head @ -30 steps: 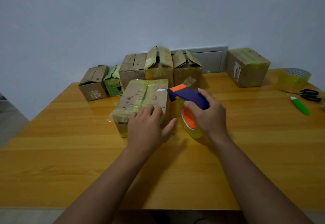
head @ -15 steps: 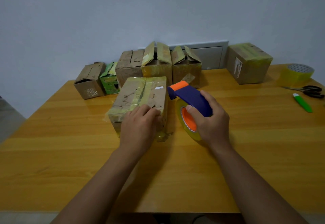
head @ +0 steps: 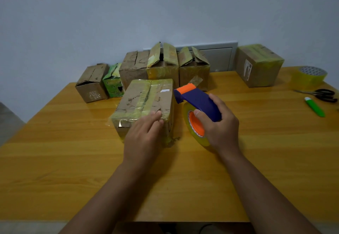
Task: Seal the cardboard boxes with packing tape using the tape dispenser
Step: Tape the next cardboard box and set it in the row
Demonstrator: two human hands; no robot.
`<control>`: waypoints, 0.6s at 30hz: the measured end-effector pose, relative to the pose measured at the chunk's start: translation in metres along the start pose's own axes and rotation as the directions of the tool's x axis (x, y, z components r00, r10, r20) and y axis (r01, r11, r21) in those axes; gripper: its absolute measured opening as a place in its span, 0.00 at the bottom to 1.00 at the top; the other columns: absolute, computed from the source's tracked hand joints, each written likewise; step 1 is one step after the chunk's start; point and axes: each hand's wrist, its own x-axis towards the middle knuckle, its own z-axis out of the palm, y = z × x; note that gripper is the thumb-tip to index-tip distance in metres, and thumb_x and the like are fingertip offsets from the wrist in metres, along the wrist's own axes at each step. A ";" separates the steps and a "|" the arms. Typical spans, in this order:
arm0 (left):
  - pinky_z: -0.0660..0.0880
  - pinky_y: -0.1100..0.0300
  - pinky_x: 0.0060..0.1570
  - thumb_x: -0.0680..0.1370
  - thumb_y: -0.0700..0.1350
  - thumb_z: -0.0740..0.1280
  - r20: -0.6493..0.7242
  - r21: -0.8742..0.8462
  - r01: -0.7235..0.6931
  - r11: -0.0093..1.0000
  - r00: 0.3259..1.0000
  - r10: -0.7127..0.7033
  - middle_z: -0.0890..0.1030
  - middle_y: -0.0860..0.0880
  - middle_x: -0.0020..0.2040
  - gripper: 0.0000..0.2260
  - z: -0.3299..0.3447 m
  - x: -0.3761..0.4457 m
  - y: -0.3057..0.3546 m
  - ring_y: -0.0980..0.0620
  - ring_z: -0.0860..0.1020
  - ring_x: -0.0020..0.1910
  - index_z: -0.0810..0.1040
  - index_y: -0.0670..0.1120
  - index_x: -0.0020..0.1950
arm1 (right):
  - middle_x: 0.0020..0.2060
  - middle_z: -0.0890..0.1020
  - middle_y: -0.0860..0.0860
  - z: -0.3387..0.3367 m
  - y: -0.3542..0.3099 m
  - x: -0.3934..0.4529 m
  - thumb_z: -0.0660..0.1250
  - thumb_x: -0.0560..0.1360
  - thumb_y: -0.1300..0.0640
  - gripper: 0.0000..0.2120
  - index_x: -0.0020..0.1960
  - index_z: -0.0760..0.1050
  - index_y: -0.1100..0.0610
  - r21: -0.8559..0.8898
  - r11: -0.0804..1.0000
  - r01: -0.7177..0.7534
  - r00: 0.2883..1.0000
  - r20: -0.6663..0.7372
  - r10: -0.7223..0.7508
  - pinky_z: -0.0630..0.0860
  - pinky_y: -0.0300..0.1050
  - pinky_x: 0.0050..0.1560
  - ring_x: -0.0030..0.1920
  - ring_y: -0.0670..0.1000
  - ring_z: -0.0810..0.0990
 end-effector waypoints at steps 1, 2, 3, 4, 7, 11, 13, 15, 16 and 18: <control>0.74 0.47 0.60 0.79 0.40 0.66 0.004 -0.006 -0.001 1.000 1.000 0.001 0.80 0.41 0.62 0.09 0.003 -0.005 0.001 0.43 0.77 0.64 0.81 0.39 0.57 | 0.55 0.73 0.42 0.000 0.000 0.000 0.73 0.72 0.48 0.29 0.71 0.70 0.49 0.005 1.000 -0.003 1.000 -0.001 0.003 0.73 0.30 0.42 0.49 0.32 0.74; 0.72 0.46 0.64 0.79 0.40 0.66 0.023 -0.009 0.000 1.000 1.000 0.001 0.78 0.40 0.65 0.11 0.005 -0.009 0.002 0.43 0.74 0.67 0.80 0.39 0.59 | 0.55 0.73 0.42 0.000 0.000 0.000 0.74 0.72 0.48 0.29 0.71 0.70 0.49 0.008 1.000 -0.004 1.000 -0.003 0.004 0.74 0.30 0.43 0.50 0.32 0.74; 0.70 0.45 0.67 0.79 0.40 0.66 0.055 -0.003 -0.008 1.000 0.998 0.008 0.75 0.40 0.68 0.13 0.005 -0.012 0.003 0.44 0.71 0.69 0.79 0.38 0.62 | 0.55 0.73 0.42 0.000 0.000 0.001 0.74 0.72 0.48 0.29 0.71 0.70 0.49 0.010 1.000 -0.003 1.000 -0.004 0.003 0.74 0.30 0.43 0.50 0.33 0.74; 0.68 0.45 0.68 0.79 0.41 0.65 0.093 0.014 -0.027 1.000 0.995 0.025 0.73 0.40 0.70 0.16 0.003 -0.015 0.003 0.44 0.69 0.72 0.77 0.39 0.65 | 0.56 0.73 0.42 0.000 0.000 0.001 0.74 0.72 0.48 0.29 0.71 0.70 0.50 0.010 1.000 -0.001 1.000 -0.005 0.001 0.74 0.30 0.43 0.50 0.33 0.74; 0.66 0.47 0.68 0.78 0.43 0.60 0.153 0.041 -0.094 0.995 0.984 0.086 0.71 0.41 0.71 0.19 -0.006 -0.015 -0.001 0.44 0.67 0.72 0.74 0.39 0.68 | 0.56 0.73 0.42 0.000 0.000 0.001 0.74 0.72 0.48 0.29 0.71 0.70 0.50 0.010 1.000 -0.002 1.000 -0.003 0.002 0.74 0.30 0.43 0.51 0.33 0.75; 0.74 0.51 0.50 0.80 0.47 0.59 0.165 -0.046 -0.031 0.998 0.986 0.038 0.81 0.46 0.58 0.14 -0.024 0.013 -0.009 0.45 0.80 0.56 0.78 0.44 0.61 | 0.55 0.74 0.42 -0.001 0.000 0.000 0.74 0.72 0.47 0.29 0.70 0.70 0.50 0.005 1.000 0.005 1.000 -0.010 -0.005 0.74 0.32 0.44 0.51 0.37 0.75; 0.75 0.52 0.45 0.80 0.48 0.59 0.186 -0.054 -0.046 0.997 0.981 0.055 0.82 0.46 0.54 0.14 -0.029 0.027 -0.015 0.44 0.80 0.51 0.79 0.45 0.60 | 0.55 0.74 0.42 -0.001 0.000 0.000 0.74 0.72 0.47 0.29 0.70 0.70 0.50 0.017 1.000 0.001 1.000 -0.004 -0.001 0.75 0.34 0.45 0.51 0.38 0.75; 0.76 0.51 0.44 0.79 0.47 0.63 0.215 -0.037 -0.089 0.995 0.972 0.095 0.81 0.46 0.54 0.12 -0.027 0.034 -0.022 0.44 0.78 0.51 0.80 0.46 0.58 | 0.56 0.73 0.42 -0.001 0.001 0.000 0.74 0.72 0.48 0.29 0.71 0.70 0.50 0.015 1.000 0.002 1.000 -0.002 -0.002 0.75 0.34 0.45 0.52 0.38 0.75; 0.76 0.51 0.44 0.78 0.48 0.64 0.233 -0.010 -0.094 0.996 0.968 0.093 0.81 0.46 0.54 0.11 -0.024 0.035 -0.024 0.43 0.77 0.52 0.81 0.47 0.57 | 0.56 0.73 0.43 -0.001 0.001 0.000 0.74 0.72 0.48 0.29 0.71 0.70 0.50 0.012 1.000 0.003 1.000 -0.002 -0.003 0.75 0.34 0.45 0.52 0.38 0.75; 0.74 0.50 0.46 0.77 0.50 0.65 0.240 0.058 -0.076 0.995 0.969 0.060 0.81 0.46 0.54 0.11 -0.017 0.034 -0.028 0.43 0.76 0.52 0.80 0.49 0.57 | 0.56 0.73 0.42 -0.001 0.001 0.001 0.74 0.72 0.47 0.30 0.71 0.70 0.50 0.014 1.000 0.004 1.000 0.001 -0.004 0.76 0.36 0.45 0.52 0.38 0.75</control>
